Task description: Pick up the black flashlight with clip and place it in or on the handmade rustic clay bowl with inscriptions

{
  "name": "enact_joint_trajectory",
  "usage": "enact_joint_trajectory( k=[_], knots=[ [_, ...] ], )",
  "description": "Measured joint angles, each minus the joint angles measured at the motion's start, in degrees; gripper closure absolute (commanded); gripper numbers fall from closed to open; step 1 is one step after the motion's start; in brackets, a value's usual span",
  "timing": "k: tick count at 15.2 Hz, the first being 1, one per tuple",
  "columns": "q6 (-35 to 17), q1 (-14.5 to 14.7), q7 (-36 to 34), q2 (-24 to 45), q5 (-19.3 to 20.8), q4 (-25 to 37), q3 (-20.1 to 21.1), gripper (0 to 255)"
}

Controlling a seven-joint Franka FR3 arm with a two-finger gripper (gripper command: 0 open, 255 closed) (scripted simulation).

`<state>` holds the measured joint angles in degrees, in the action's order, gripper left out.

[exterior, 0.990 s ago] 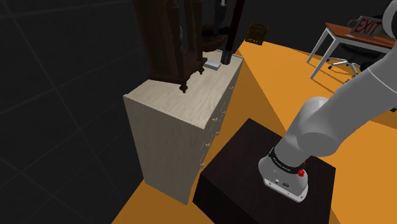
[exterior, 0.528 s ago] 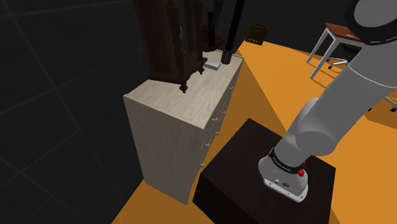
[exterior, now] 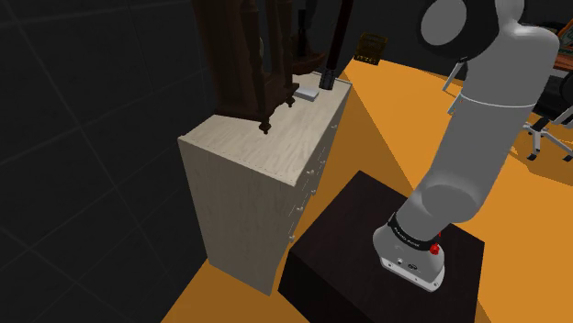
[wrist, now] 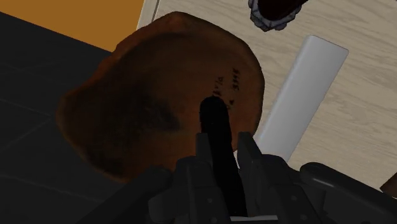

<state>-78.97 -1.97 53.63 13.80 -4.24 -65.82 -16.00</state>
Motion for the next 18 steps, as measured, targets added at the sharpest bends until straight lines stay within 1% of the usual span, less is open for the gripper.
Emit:
enact_joint_trajectory(
  k=[1, 3, 4, 5, 8, 16, 17, 18],
  knots=[
    [1.6, -1.2, 1.0, 2.9, -0.9, 4.5, -0.4, 255],
    [5.5, -4.4, 2.7, 10.9, -3.3, 16.1, -0.7, 255],
    [5.5, -4.9, 3.1, 11.9, -3.6, 17.0, -0.7, 255],
    [4.9, -5.0, 3.3, 11.9, -3.6, 16.3, -0.7, 255],
    [1.0, -4.2, 3.7, 9.6, -2.9, 10.2, -0.9, 255],
    [-7.6, -2.6, 3.6, 5.7, -1.7, -2.2, -0.9, 255],
    [-7.6, -2.6, 3.6, 5.7, -1.7, -2.2, -0.9, 0],
    [-7.6, -2.6, 3.6, 5.7, -1.7, -2.2, -0.9, 0]
  ],
)
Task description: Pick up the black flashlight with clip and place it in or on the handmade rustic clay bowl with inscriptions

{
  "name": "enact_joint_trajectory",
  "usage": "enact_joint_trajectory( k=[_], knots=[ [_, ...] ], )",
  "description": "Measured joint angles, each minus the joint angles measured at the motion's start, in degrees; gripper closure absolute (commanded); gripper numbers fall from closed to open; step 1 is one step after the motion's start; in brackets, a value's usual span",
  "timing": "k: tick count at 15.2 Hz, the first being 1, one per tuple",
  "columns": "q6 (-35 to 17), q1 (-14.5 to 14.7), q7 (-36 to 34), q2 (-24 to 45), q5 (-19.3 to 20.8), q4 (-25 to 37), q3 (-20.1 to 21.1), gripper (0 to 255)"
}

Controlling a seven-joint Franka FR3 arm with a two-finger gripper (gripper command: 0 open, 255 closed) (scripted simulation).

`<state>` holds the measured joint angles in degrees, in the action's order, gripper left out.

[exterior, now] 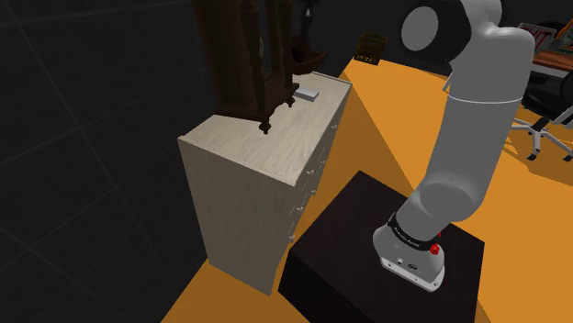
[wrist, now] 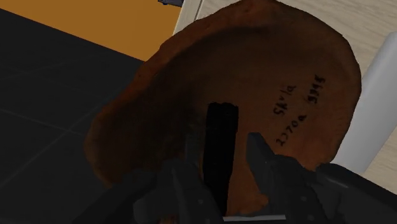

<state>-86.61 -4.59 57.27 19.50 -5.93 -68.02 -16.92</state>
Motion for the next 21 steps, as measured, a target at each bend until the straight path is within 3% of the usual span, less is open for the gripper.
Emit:
enact_joint_trajectory(
  k=[2, 5, 7, 13, 20, 21],
  knots=[
    [-5.2, 0.8, -3.4, -2.5, -1.9, -4.1, 0.2, 0],
    [-18.8, 2.6, -10.8, -8.0, -5.5, -13.3, 0.7, 0],
    [-24.1, 3.1, -13.2, -9.6, -6.7, -16.3, 0.9, 0],
    [-29.4, 3.4, -13.5, -8.9, -7.7, -19.7, 1.1, 0],
    [-30.4, 3.5, -13.4, -8.5, -7.8, -20.2, 1.2, 0],
    [-30.4, 3.5, -13.4, -8.5, -7.8, -20.2, 1.2, 255]
  ],
)
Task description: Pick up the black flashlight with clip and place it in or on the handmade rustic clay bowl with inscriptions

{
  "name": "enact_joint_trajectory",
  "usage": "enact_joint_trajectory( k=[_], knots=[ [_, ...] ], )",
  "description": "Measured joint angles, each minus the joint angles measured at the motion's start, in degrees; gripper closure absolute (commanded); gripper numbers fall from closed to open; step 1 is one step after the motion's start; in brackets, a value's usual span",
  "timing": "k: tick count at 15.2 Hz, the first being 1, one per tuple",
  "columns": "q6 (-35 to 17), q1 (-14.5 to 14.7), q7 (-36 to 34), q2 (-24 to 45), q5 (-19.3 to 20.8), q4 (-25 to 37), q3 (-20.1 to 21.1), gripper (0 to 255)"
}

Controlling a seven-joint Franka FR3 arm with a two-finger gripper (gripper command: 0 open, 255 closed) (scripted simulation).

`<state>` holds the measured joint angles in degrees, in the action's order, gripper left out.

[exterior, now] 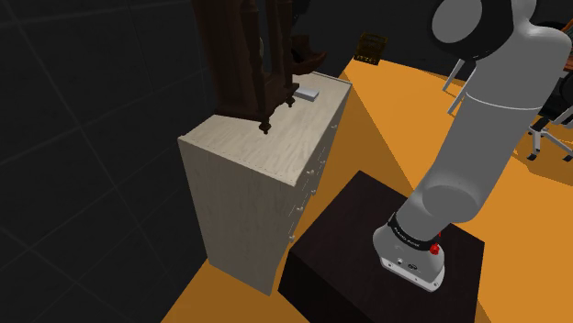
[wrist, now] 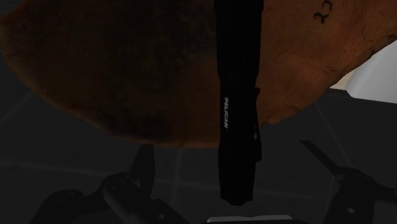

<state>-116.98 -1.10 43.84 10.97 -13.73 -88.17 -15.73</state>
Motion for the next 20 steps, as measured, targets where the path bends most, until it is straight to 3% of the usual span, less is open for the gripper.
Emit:
enact_joint_trajectory(
  k=[10, 20],
  knots=[
    [0.0, 0.0, 0.0, 0.0, 0.0, 0.0, 0.0, 255],
    [7.2, -0.5, -1.2, 1.2, 0.2, 8.5, -0.2, 255]
  ],
)
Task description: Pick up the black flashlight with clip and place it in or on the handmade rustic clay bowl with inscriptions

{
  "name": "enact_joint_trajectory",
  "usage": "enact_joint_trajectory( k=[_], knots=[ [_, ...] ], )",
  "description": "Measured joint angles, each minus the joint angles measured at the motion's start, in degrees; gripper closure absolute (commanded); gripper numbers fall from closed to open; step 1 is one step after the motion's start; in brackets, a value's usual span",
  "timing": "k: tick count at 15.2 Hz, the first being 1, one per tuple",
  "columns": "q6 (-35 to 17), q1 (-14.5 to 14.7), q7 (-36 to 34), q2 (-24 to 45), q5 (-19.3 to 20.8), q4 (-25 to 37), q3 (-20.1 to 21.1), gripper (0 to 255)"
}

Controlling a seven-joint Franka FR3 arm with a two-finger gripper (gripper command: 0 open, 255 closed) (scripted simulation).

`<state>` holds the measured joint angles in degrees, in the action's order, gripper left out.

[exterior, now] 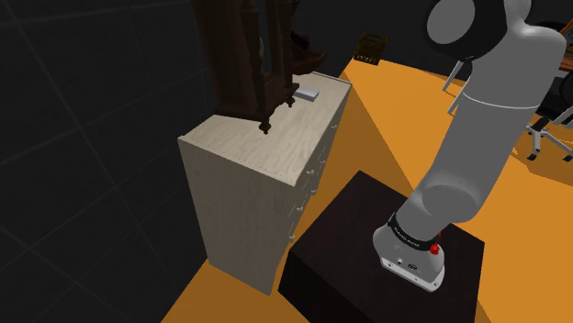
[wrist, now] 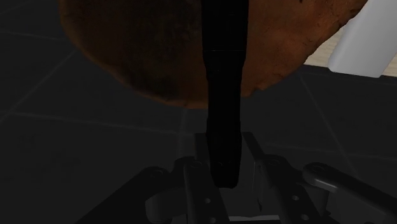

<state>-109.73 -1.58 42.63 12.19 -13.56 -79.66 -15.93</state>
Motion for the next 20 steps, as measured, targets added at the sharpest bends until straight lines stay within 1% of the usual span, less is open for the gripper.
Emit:
enact_joint_trajectory(
  k=[4, 12, 17, 20],
  knots=[
    [3.5, -0.5, -0.3, 1.1, -0.2, 4.5, -0.1, 255],
    [11.5, -1.8, -1.2, 4.7, -1.2, 16.1, -0.3, 255],
    [17.4, -3.3, -1.9, 8.0, -2.2, 25.2, -0.3, 255],
    [22.1, -4.8, -2.6, 11.6, -3.4, 33.6, -0.1, 255]
  ],
)
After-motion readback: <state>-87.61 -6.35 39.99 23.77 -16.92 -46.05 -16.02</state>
